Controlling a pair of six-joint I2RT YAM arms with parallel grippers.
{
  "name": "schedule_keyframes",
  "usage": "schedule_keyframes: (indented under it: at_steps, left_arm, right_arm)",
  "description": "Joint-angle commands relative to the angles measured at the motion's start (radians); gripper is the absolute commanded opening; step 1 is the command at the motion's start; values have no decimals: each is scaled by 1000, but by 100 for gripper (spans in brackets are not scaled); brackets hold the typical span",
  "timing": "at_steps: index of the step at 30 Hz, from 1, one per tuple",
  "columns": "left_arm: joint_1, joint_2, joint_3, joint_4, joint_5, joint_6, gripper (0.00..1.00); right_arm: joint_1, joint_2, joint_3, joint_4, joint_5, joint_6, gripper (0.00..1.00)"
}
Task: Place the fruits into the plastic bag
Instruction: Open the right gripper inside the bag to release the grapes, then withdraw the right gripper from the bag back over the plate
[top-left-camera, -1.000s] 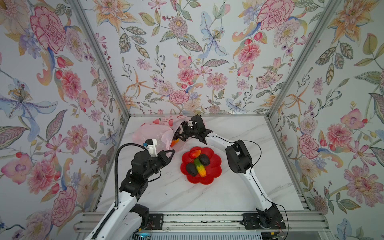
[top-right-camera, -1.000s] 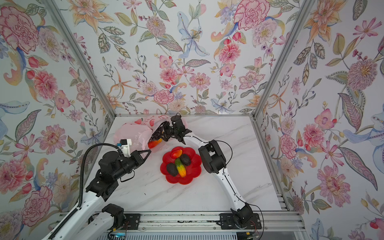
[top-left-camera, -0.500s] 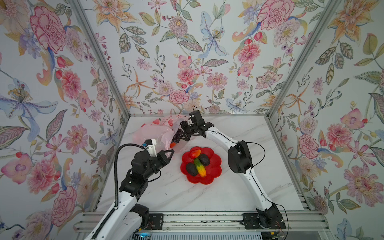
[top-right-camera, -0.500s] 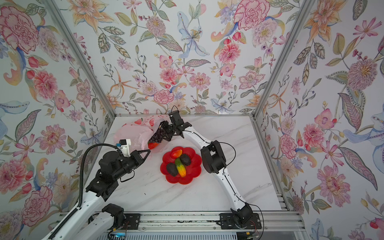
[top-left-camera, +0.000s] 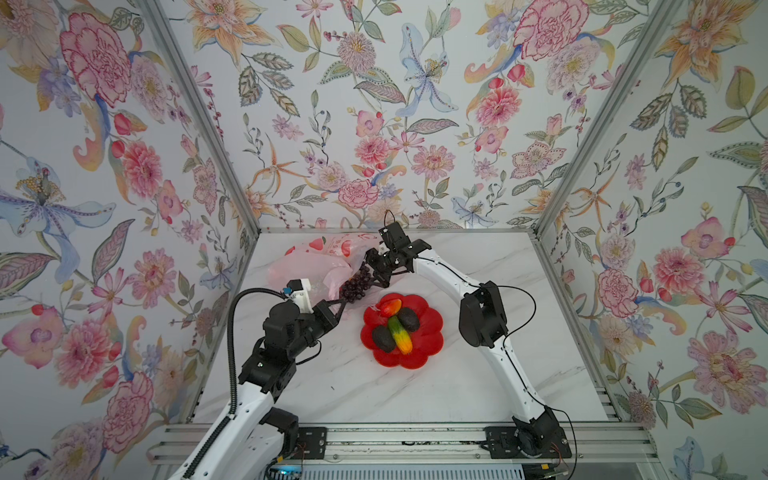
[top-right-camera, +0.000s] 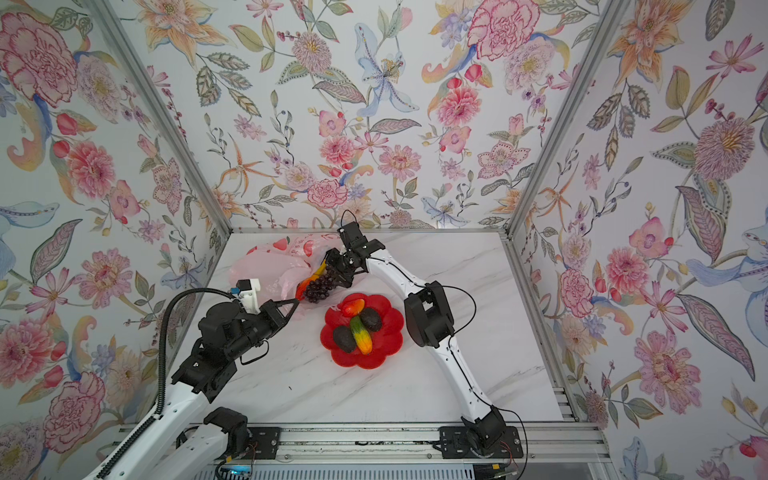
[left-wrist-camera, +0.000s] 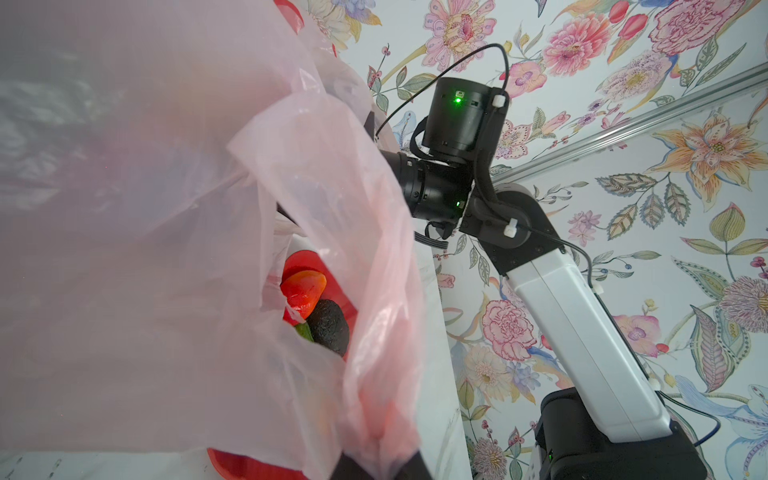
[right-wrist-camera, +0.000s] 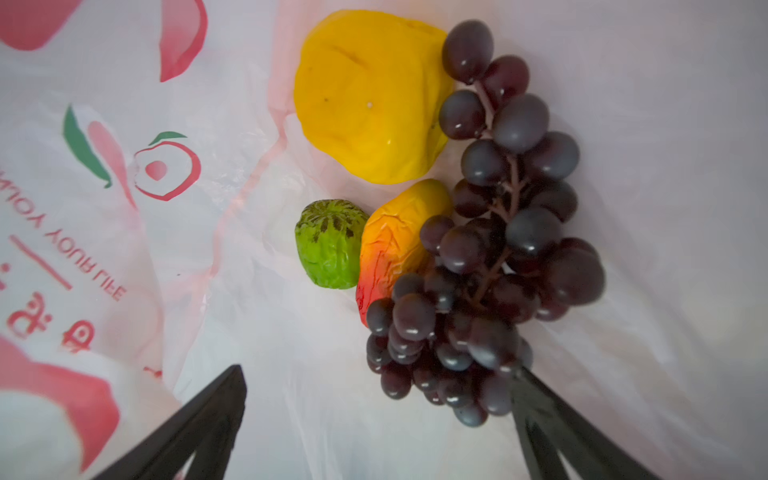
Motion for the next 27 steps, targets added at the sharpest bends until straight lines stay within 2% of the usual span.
schedule_keyframes:
  at_steps: [1, 14, 18, 22, 27]
  left_arm:
    - [-11, 8, -8, 18, -7, 7, 0]
    - [-9, 31, -20, 61, -5, 5, 0]
    - [-9, 22, -28, 62, -7, 5, 0]
    - [-9, 10, -37, 58, -7, 8, 0]
    - [-5, -3, -48, 49, -7, 12, 0]
  right_arm:
    - [-6, -98, 8, -32, 18, -62, 99]
    - [1, -192, -22, -149, -53, -187, 99]
    - [-1, -228, -36, -242, -80, -275, 99]
    - [0, -318, -122, -293, -89, -378, 99]
    - [3, -449, -253, -381, -43, -516, 99]
